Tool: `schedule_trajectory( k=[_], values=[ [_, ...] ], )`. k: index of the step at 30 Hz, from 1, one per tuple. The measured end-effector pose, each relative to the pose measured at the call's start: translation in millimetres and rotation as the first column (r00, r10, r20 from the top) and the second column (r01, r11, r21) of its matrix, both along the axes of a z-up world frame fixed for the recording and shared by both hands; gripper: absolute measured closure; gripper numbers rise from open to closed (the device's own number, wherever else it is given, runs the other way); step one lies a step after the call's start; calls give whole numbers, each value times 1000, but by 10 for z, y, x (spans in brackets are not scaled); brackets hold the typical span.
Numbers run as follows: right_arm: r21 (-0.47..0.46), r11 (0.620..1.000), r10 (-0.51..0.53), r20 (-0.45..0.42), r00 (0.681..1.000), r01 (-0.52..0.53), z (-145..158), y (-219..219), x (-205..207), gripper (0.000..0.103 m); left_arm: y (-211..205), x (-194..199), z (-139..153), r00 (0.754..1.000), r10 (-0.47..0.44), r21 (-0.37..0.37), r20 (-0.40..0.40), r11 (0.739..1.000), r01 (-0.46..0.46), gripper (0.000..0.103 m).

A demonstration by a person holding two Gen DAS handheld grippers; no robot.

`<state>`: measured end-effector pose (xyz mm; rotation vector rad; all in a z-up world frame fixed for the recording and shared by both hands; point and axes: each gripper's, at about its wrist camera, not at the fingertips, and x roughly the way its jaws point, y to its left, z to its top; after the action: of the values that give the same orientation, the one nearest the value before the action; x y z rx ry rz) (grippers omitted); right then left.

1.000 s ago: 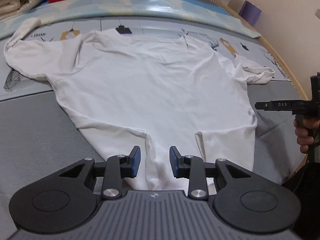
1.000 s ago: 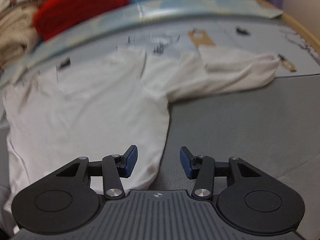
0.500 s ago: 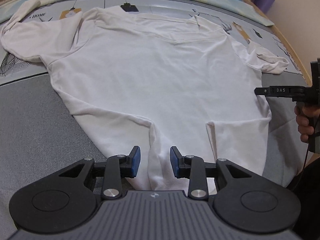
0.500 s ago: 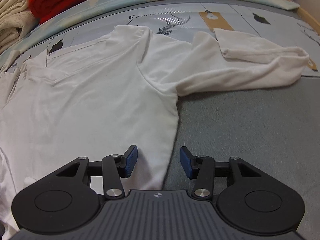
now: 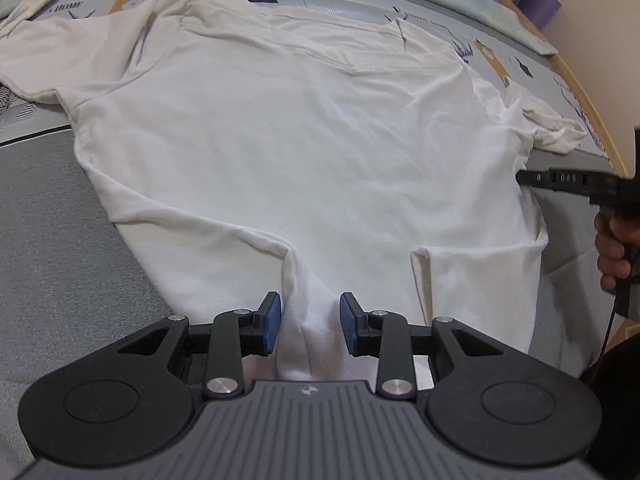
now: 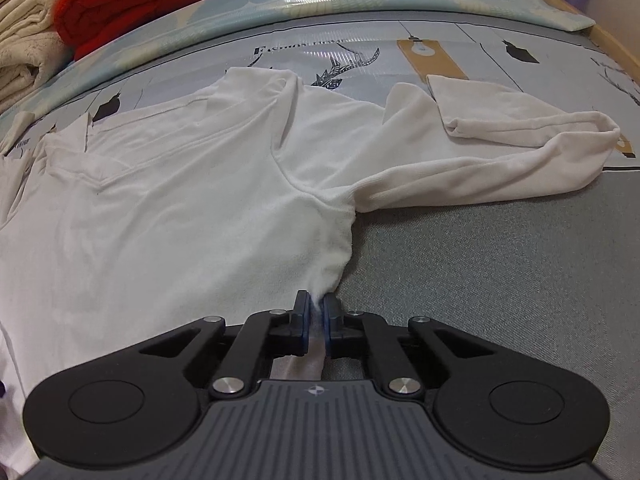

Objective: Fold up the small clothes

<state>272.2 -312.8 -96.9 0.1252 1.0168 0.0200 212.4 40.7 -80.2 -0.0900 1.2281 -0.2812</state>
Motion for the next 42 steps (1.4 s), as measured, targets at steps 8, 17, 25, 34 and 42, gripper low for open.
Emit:
schedule_trajectory(
  k=[8, 17, 25, 34, 42],
  values=[
    [11, 1000, -14, 6, 1000, 14, -7, 8, 89, 97, 81, -50, 102, 1000, -14, 11, 22, 1000, 14, 97],
    [-11, 999, -30, -31, 999, 30, 33, 23, 39, 58, 685, -357, 441, 998, 44, 30, 40, 999, -45, 98],
    [-79, 996, 37, 106, 994, -29, 381, 174, -313, 51, 1211, -844, 394, 998, 46, 101, -48, 994, -41, 99],
    [-126, 838, 546, 169, 821, -531, 495, 1187, -669, 54, 1398, -1009, 410, 995, 85, 156, -45, 985, -77, 97],
    [-56, 781, 623, 0, 782, -622, 214, 1670, -466, 53, 1231, -939, 448, 999, 48, 166, -25, 985, -43, 96]
  ],
)
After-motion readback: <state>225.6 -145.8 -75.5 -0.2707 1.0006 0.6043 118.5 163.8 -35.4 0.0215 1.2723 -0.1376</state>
